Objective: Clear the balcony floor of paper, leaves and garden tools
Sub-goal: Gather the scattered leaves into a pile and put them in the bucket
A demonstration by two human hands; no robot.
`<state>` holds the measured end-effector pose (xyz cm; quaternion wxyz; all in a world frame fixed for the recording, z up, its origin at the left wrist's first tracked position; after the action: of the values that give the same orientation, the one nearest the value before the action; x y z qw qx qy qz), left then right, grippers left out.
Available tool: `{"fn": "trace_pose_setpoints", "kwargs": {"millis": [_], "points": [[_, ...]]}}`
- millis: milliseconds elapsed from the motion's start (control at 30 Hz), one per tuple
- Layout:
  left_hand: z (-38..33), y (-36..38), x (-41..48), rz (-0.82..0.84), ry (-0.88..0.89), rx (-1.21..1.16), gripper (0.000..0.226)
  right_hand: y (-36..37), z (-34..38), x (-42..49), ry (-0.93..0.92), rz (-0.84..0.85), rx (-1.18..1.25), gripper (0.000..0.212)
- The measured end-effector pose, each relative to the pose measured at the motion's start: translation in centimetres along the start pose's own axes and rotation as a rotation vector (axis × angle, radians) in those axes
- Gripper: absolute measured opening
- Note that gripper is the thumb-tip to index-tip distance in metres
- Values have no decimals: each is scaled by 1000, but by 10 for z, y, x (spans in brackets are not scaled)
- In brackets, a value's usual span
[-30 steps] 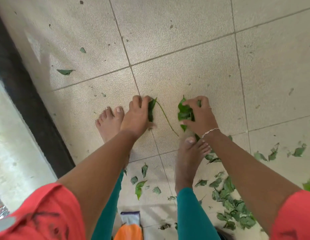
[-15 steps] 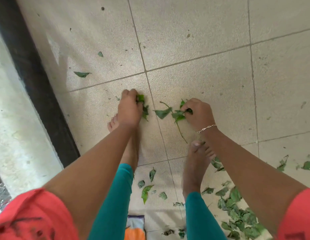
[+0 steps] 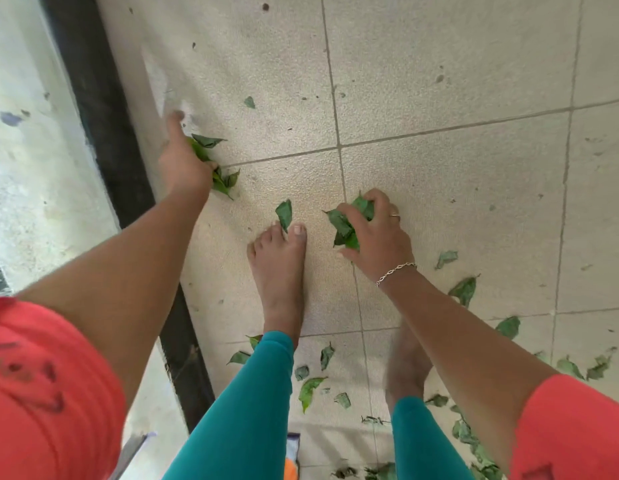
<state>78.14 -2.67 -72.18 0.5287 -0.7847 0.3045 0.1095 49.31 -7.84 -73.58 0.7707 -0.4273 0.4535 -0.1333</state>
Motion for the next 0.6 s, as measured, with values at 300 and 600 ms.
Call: {"fn": "trace_pose_setpoints", "kwargs": {"millis": [300, 600], "points": [[-5, 21, -8, 74, 157, 87, 28, -13, 7, 19, -212, -100, 58, 12], [1, 77, -97, 306, 142, 111, 42, -27, -51, 21, 203, -4, 573, 32]]}}
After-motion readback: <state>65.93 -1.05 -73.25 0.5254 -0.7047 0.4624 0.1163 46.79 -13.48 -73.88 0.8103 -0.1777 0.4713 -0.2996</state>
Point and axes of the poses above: each hand's wrist, its own x-axis towards the middle knuckle, its own y-axis out of the palm, z = x × y, the point moved 7 cm from there along x, towards the middle knuckle, and after that the axes turned 11 degrees about -x, right-handed, at the moved point
